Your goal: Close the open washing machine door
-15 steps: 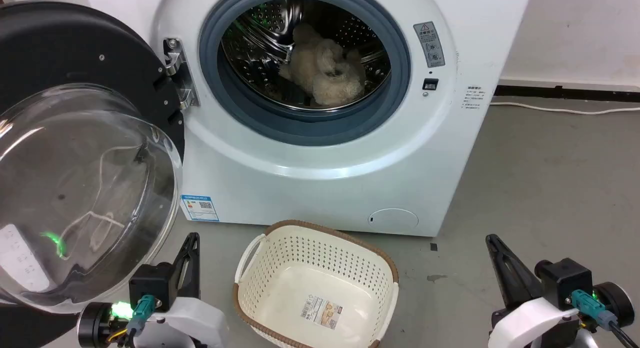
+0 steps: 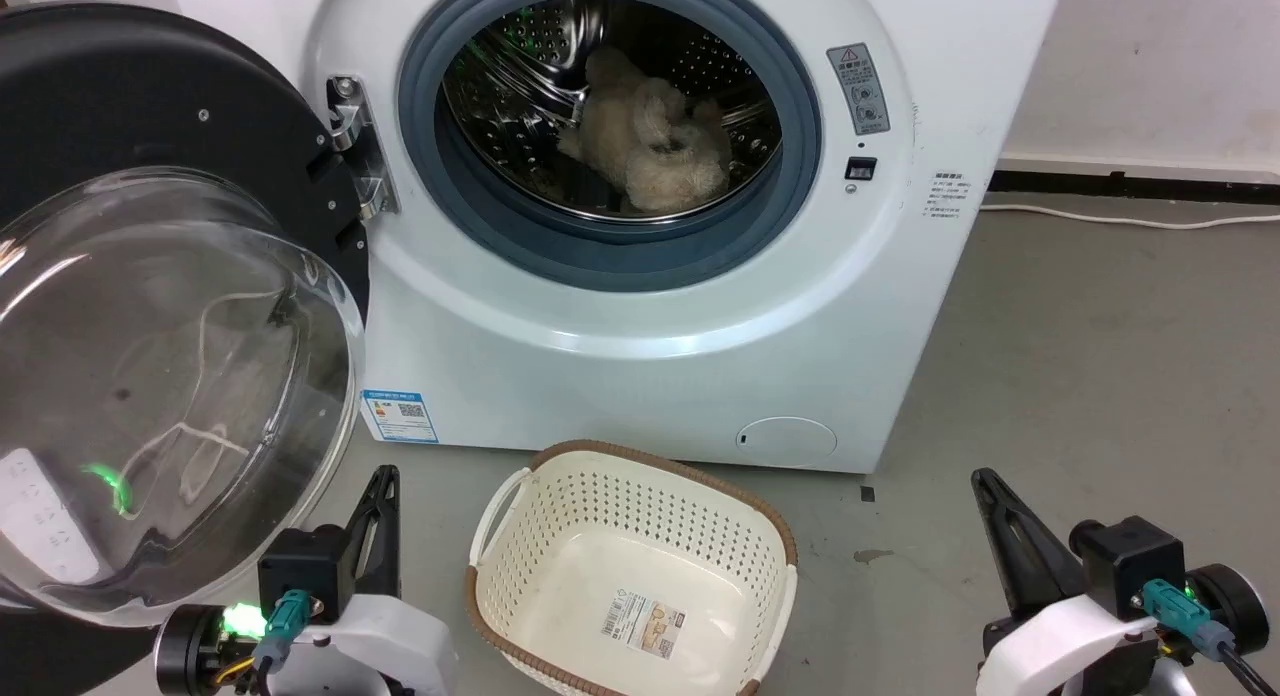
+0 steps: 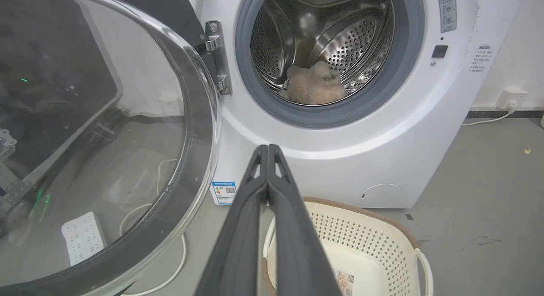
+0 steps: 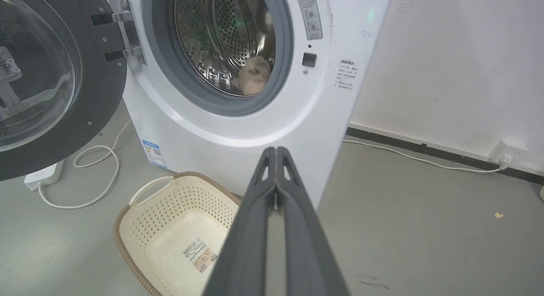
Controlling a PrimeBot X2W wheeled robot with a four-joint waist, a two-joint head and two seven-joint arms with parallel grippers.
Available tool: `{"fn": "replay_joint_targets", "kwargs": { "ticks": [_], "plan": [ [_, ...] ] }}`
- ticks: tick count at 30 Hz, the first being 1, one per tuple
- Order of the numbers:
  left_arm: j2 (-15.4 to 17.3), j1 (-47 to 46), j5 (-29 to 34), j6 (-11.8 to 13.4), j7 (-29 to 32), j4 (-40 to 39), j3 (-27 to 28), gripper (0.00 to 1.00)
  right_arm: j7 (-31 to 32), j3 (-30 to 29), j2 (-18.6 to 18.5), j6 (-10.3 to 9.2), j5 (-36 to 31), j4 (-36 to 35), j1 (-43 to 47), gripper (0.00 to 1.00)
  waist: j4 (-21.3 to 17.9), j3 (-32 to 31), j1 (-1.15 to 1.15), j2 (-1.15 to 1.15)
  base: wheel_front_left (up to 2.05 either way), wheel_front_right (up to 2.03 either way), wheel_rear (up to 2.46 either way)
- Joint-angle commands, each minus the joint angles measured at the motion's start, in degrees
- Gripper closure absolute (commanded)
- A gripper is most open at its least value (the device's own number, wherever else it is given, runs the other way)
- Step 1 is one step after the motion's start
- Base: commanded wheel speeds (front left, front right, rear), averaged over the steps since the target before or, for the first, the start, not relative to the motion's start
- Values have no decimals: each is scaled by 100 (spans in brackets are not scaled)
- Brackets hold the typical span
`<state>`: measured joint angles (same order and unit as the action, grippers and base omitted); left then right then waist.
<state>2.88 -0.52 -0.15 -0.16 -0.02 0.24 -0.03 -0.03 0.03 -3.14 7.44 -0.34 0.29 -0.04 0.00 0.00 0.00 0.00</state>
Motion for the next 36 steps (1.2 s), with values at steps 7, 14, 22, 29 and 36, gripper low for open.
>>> {"fn": "replay_joint_targets", "kwargs": {
  "ticks": [7,14,22,29,36],
  "plan": [
    [-1,52,15,16,2,-24,3,100,3,-3,26,5,34,-29,4,100,0,0,0,0,0,0,0],
    [-1,52,15,16,2,-24,3,100,3,-3,26,5,34,-29,4,100,0,0,0,0,0,0,0],
    [-1,52,15,16,2,-24,3,100,3,-3,26,5,34,-29,4,100,0,0,0,0,0,0,0],
    [0,-2,-1,-2,-25,4,-12,0,-20,-6,-1,0,21,7,2,0,-1,1,0,0,0,0,0],
    [0,8,-12,-3,-108,-7,-32,0,-105,-48,1,0,77,35,3,0,4,-5,0,0,0,0,0]
  ]
}}
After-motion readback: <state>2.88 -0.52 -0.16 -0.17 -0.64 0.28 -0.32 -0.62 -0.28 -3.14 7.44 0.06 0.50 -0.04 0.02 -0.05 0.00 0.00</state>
